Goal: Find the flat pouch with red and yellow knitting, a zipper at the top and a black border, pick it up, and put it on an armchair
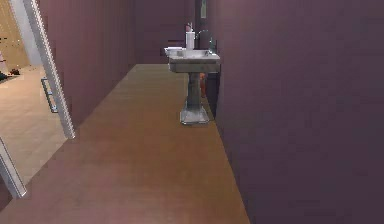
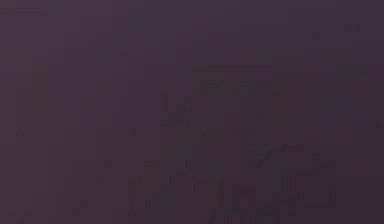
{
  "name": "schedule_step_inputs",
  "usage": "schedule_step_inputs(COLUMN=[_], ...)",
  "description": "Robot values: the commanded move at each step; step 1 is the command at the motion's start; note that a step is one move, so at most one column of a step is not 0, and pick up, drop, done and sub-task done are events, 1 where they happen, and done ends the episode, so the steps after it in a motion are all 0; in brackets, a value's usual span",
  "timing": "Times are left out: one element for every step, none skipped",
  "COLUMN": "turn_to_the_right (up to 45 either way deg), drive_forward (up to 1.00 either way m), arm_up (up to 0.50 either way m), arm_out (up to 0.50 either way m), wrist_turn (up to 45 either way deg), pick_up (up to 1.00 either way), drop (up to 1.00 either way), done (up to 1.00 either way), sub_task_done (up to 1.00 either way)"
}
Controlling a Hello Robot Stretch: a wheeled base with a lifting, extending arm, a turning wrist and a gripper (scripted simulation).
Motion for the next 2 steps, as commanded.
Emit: schedule_step_inputs(turn_to_the_right=[0.0,-42.0], drive_forward=[0.45,0.00], arm_up=[0.00,0.00], arm_out=[0.00,0.00], wrist_turn=[0.0,0.0], pick_up=[0.00,0.00], drop=[0.00,0.00], done=[0.00,0.00], sub_task_done=[0.00,0.00])
